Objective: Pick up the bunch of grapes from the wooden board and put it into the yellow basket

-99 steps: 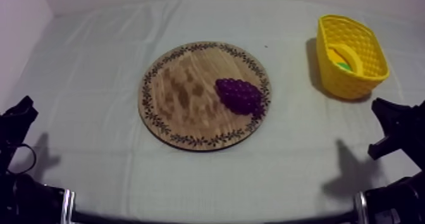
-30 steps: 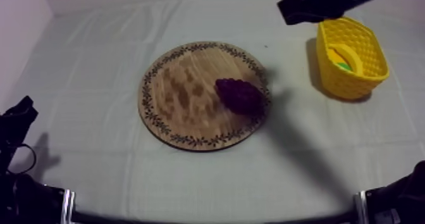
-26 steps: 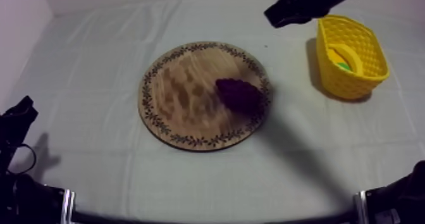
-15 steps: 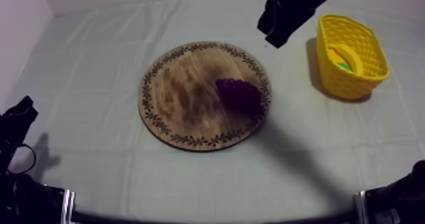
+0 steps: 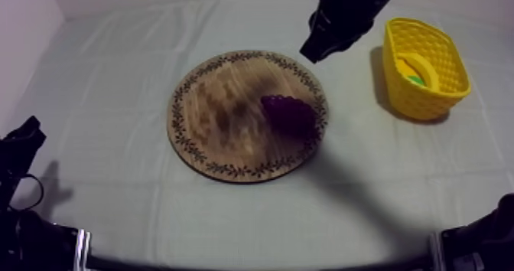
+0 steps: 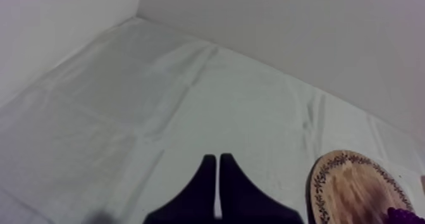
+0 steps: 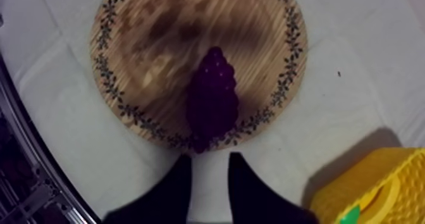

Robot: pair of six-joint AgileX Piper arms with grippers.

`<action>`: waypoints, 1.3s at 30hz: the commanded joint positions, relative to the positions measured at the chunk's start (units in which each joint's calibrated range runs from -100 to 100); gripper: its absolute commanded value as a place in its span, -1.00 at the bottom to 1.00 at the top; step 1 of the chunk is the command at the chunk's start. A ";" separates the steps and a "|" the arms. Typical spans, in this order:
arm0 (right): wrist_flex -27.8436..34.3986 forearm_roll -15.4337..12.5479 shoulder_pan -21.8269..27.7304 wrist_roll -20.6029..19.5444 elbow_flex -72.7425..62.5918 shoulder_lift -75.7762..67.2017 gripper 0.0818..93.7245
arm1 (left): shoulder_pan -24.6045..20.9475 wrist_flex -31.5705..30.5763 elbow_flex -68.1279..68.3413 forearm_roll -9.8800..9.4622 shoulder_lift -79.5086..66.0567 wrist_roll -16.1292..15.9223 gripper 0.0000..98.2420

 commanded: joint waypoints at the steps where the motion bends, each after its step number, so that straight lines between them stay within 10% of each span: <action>1: 0.41 0.06 0.04 -1.03 -0.13 0.11 -0.22 | -0.01 0.03 0.04 0.01 0.03 0.00 -1.00; 14: 1.39 0.43 0.06 -6.35 -1.43 2.73 0.56 | -0.01 0.03 0.04 0.01 0.03 0.00 -1.00; 39: -8.15 0.20 -0.88 -7.11 0.57 22.57 0.72 | -0.01 0.03 0.04 0.01 0.03 0.00 -1.00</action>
